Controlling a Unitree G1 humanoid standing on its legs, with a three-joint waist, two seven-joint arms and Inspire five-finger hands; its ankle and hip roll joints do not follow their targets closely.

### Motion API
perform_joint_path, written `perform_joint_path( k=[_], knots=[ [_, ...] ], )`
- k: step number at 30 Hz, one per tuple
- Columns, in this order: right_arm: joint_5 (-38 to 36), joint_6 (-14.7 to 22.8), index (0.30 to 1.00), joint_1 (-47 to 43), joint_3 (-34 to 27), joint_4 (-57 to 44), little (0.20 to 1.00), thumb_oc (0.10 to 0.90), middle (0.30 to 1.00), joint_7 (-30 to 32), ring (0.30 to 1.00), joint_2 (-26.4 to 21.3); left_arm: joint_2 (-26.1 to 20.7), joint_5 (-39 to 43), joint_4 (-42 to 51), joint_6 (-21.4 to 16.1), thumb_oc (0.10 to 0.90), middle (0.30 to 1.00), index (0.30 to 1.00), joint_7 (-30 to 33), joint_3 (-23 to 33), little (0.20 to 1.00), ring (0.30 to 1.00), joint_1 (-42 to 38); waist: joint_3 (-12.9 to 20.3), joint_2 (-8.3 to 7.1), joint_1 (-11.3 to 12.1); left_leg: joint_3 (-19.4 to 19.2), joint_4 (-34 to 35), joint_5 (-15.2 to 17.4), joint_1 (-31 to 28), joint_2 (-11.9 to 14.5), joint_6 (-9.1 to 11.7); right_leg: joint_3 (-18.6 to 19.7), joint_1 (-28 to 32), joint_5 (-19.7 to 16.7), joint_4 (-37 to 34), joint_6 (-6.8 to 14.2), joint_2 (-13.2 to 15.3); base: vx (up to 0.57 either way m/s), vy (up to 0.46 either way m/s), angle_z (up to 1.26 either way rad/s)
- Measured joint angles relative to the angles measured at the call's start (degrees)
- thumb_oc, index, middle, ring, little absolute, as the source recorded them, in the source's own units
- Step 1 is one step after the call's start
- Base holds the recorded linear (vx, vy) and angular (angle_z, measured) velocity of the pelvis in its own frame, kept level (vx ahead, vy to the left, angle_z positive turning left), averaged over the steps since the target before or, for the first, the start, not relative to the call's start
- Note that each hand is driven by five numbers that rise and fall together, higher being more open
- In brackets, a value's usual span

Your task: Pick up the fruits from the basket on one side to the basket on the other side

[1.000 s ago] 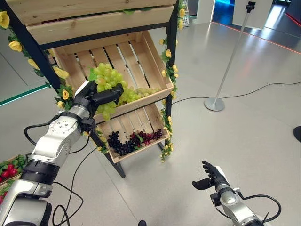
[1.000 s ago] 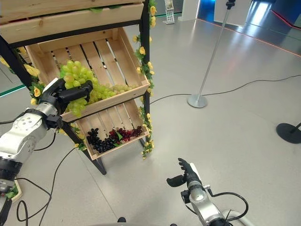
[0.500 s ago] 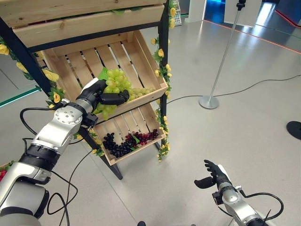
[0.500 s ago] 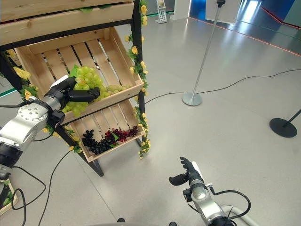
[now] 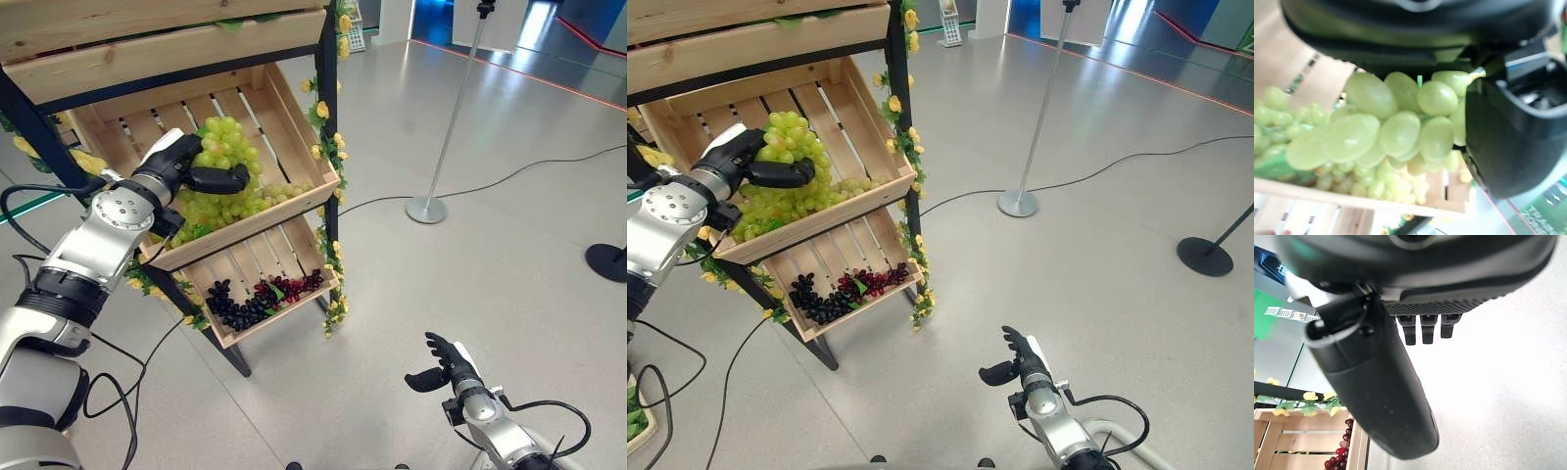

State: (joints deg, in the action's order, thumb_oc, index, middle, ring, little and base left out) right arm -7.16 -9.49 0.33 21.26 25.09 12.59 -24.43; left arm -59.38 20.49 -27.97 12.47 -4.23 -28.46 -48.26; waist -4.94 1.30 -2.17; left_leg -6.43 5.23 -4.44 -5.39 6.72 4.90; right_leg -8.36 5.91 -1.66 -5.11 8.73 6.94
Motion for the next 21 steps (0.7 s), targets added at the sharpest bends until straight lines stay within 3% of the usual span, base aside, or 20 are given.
perform_joint_path(
  k=[11, 12, 13, 21],
  knots=[
    [-0.01, 0.0, 0.9, 0.46, -0.08, 0.0, 0.9, 0.8, 0.9, 0.0, 0.9, -1.63, -1.55, -0.05, -6.98, 0.65, 0.405, 0.307, 0.307, 1.18, 0.0, 0.307, 0.307, -1.25, -0.01, -0.02, -0.14, -0.18, 0.01, 0.0, 0.12, 0.0, 0.0, 0.15, -0.24, -0.06, 0.0, -0.01, -0.02, 0.0, 0.0, 0.0],
    [-0.01, 0.01, 0.9, 0.53, -0.09, 0.01, 0.9, 0.8, 0.9, 0.0, 0.9, -1.63, -1.6, -0.07, -7.16, 0.91, 0.56, 0.54, 0.54, 1.53, 0.0, 0.54, 0.54, -1.34, -0.02, -0.03, -0.17, -0.21, 0.01, 0.01, 0.13, 0.0, 0.0, 0.18, -0.27, -0.06, 0.0, -0.01, -0.02, 0.0, 0.0, 0.0],
    [-0.01, 0.01, 0.9, 0.64, -0.11, 0.02, 0.9, 0.8, 0.9, 0.0, 0.9, -1.63, -1.6, -0.11, -7.97, 1.15, 0.8, 0.9, 0.9, 1.81, 0.0, 0.9, 0.9, -1.57, -0.02, -0.04, -0.24, -0.25, 0.01, 0.01, 0.14, 0.0, 0.01, 0.23, -0.3, -0.07, 0.0, -0.01, -0.02, 0.0, 0.0, 0.0],
    [-0.24, 0.0, 0.9, 1.79, -0.54, 1.86, 0.9, 0.8, 0.9, 0.0, 0.9, -1.84, -1.6, -2.38, -9.28, 2.13, 0.8, 0.9, 0.9, 3.01, 0.03, 0.9, 0.9, -1.82, -0.1, -0.56, -1.14, -0.43, 0.01, 0.06, 0.13, 0.04, 0.05, 0.4, -0.36, -0.1, 0.01, -0.01, -0.07, 0.0, 0.0, 0.0]
  ],
)
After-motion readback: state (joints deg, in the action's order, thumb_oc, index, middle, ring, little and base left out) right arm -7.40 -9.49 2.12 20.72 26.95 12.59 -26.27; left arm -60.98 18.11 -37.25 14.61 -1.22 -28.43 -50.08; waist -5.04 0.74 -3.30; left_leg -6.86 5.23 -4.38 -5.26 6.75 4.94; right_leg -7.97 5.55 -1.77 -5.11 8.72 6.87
